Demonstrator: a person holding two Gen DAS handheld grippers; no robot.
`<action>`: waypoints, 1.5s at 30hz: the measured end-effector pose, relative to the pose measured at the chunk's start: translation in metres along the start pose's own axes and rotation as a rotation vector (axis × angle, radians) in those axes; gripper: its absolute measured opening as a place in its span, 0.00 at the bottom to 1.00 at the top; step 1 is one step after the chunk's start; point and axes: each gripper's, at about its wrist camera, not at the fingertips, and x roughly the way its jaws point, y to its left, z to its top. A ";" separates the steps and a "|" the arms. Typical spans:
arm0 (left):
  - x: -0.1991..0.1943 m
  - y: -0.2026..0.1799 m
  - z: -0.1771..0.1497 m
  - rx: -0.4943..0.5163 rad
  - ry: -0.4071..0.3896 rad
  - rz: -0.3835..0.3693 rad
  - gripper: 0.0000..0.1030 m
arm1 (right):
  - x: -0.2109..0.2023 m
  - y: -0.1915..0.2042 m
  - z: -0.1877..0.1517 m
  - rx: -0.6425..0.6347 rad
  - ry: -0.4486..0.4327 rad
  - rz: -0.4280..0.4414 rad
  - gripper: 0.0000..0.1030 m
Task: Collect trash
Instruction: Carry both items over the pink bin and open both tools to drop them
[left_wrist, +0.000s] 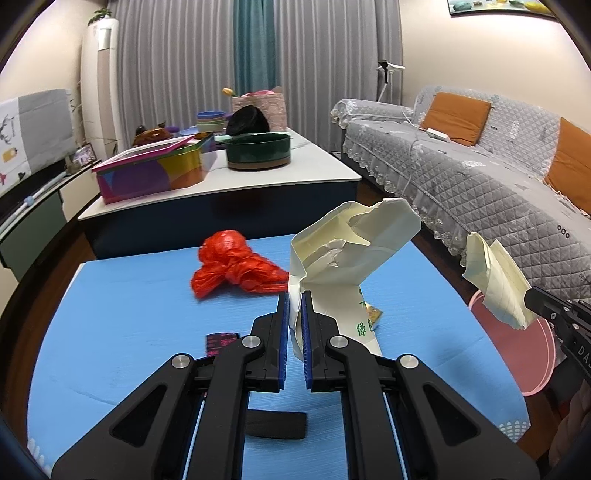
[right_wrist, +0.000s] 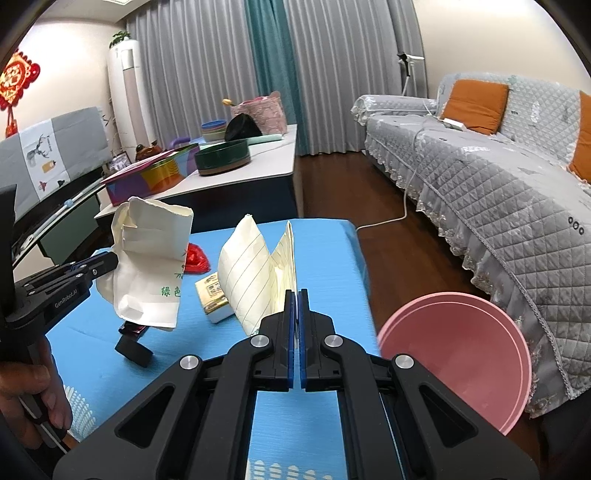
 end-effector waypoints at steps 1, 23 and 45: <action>0.001 -0.004 0.001 0.004 -0.001 -0.005 0.06 | -0.001 -0.003 0.000 0.004 -0.001 -0.004 0.02; 0.011 -0.085 0.007 0.091 0.000 -0.115 0.06 | -0.024 -0.071 -0.002 0.095 -0.031 -0.117 0.02; 0.010 -0.166 0.009 0.167 0.012 -0.228 0.06 | -0.048 -0.137 -0.008 0.187 -0.049 -0.253 0.02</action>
